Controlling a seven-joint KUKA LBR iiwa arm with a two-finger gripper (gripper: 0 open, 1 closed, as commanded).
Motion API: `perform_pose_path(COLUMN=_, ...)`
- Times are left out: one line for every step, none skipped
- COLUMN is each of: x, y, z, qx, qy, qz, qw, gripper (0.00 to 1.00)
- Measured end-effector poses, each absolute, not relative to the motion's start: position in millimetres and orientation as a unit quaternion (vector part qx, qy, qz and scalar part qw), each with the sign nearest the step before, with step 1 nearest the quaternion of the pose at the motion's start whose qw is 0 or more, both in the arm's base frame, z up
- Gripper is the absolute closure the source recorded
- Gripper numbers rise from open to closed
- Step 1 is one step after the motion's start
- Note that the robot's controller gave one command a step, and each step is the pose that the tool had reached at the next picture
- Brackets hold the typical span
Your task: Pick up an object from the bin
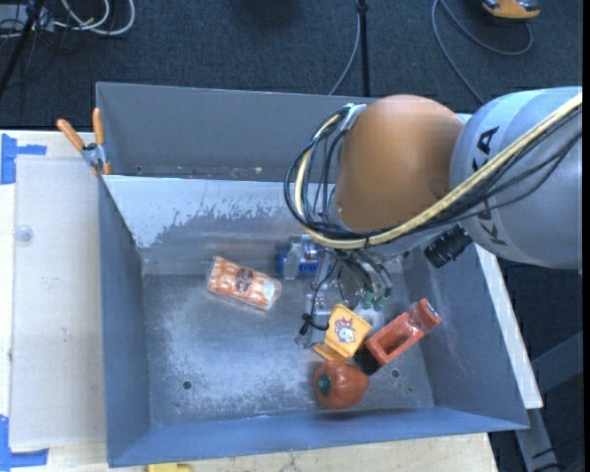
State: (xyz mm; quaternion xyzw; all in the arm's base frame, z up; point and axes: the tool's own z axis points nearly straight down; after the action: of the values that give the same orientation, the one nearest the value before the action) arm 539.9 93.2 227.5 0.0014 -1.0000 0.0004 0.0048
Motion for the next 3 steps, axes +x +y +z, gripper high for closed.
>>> perform_pose_path(x=541.4, y=93, z=232, qx=0.0, qy=-1.0, qz=0.0, qw=0.001, gripper=0.0)
perform_pose_path(x=566.0, y=108, z=181, qx=-0.047, qy=-0.999, qz=0.0, qw=0.0, gripper=0.0)
perform_pose_path(x=601.3, y=160, z=159, qx=-0.07, qy=-0.998, qz=-0.001, qw=0.0, gripper=0.0)
